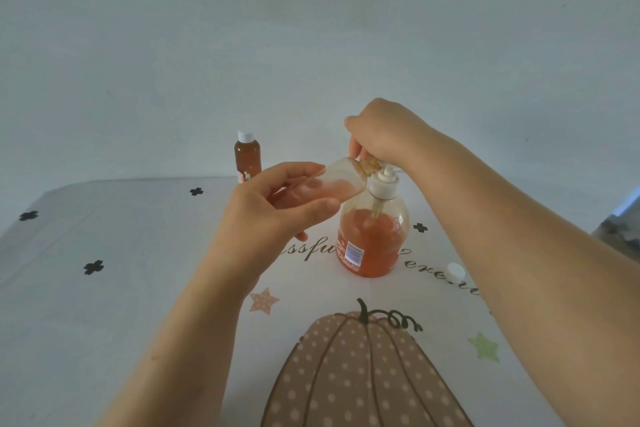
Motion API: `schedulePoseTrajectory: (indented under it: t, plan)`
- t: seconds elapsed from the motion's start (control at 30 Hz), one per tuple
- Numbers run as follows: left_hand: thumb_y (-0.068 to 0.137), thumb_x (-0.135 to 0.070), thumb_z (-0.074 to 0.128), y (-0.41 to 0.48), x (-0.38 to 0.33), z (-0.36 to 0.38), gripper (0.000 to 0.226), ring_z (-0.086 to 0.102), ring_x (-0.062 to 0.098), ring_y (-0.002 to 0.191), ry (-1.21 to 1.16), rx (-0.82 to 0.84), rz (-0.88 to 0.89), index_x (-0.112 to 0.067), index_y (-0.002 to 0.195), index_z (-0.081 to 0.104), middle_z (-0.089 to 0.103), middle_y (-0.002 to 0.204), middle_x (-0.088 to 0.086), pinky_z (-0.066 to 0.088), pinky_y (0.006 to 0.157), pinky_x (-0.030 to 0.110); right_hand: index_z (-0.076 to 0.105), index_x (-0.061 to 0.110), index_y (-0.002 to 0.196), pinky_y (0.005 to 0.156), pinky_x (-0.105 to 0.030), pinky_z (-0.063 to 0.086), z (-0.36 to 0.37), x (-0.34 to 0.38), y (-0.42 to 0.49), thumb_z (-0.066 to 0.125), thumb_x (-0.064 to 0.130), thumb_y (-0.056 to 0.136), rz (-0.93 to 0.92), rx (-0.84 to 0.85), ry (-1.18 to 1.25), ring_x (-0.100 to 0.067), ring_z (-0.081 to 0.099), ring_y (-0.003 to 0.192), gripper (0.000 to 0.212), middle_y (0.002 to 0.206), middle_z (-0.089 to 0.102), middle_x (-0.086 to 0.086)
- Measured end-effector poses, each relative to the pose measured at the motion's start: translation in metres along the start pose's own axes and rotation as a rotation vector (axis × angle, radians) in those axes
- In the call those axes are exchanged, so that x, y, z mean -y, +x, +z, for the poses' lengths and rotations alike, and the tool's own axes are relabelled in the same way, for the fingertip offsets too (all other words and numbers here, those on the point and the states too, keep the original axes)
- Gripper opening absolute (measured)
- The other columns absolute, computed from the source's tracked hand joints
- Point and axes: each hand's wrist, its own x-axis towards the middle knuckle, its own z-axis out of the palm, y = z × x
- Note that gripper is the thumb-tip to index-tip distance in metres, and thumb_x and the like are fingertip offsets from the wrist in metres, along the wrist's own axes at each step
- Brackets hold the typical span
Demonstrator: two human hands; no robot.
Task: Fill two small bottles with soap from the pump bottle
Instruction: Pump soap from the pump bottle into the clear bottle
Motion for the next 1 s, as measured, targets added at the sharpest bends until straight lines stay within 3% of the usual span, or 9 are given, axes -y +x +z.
schedulePoseTrajectory:
  t: [0.17, 0.37, 0.47, 0.6, 0.73, 1.0]
  plan:
    - [0.068, -0.013, 0.086, 0.003, 0.003, -0.003, 0.038, 0.068, 0.014, 0.07, 0.034, 0.003, -0.016, -0.031, 0.1, 0.074, 0.075, 0.098, -0.005, 0.055, 0.061, 0.03, 0.077, 0.004, 0.1, 0.083, -0.036, 0.053, 0.007, -0.004, 0.004, 0.046, 0.012, 0.095, 0.035, -0.012, 0.033, -0.028, 0.064, 0.079, 0.033, 0.099, 0.077, -0.012]
    - [0.068, -0.012, 0.086, 0.004, 0.002, -0.005, 0.038, 0.065, 0.012, 0.061, 0.05, 0.017, -0.034, -0.032, 0.098, 0.074, 0.074, 0.095, -0.005, 0.058, 0.065, 0.03, 0.077, 0.008, 0.095, 0.088, -0.036, 0.053, 0.01, -0.004, 0.004, 0.045, 0.014, 0.092, 0.07, -0.019, 0.064, -0.028, 0.071, 0.092, 0.032, 0.092, 0.077, -0.006]
    - [0.068, -0.015, 0.087, 0.003, 0.002, -0.004, 0.038, 0.066, 0.015, 0.062, 0.061, 0.013, -0.032, -0.033, 0.098, 0.075, 0.074, 0.098, -0.006, 0.058, 0.067, 0.035, 0.077, 0.006, 0.097, 0.086, -0.036, 0.053, 0.01, -0.004, 0.002, 0.045, 0.013, 0.091, 0.068, -0.014, 0.069, -0.028, 0.069, 0.085, 0.033, 0.095, 0.077, -0.008]
    - [0.068, -0.016, 0.086, 0.001, -0.001, -0.002, 0.037, 0.066, 0.01, 0.063, 0.041, 0.0, -0.005, -0.036, 0.097, 0.073, 0.074, 0.098, -0.008, 0.056, 0.063, 0.027, 0.077, 0.004, 0.101, 0.081, -0.035, 0.052, 0.002, 0.001, 0.001, 0.046, 0.012, 0.092, 0.046, -0.024, 0.053, -0.026, 0.063, 0.077, 0.033, 0.1, 0.077, -0.01]
    - [0.068, -0.017, 0.086, 0.0, -0.002, -0.002, 0.038, 0.068, 0.01, 0.067, 0.036, -0.002, 0.01, -0.035, 0.099, 0.074, 0.074, 0.098, -0.007, 0.055, 0.061, 0.026, 0.076, 0.005, 0.099, 0.087, -0.036, 0.053, -0.002, 0.004, -0.002, 0.046, 0.015, 0.093, 0.031, -0.038, 0.034, -0.028, 0.071, 0.087, 0.033, 0.097, 0.078, -0.008]
    - [0.069, -0.015, 0.086, 0.001, 0.001, -0.003, 0.038, 0.068, 0.009, 0.063, 0.062, 0.009, -0.009, -0.036, 0.097, 0.073, 0.074, 0.097, -0.009, 0.056, 0.061, 0.024, 0.073, 0.013, 0.073, 0.087, -0.039, 0.054, 0.006, -0.002, 0.002, 0.047, 0.015, 0.094, 0.049, -0.01, 0.035, -0.032, 0.071, 0.089, 0.033, 0.091, 0.077, -0.009]
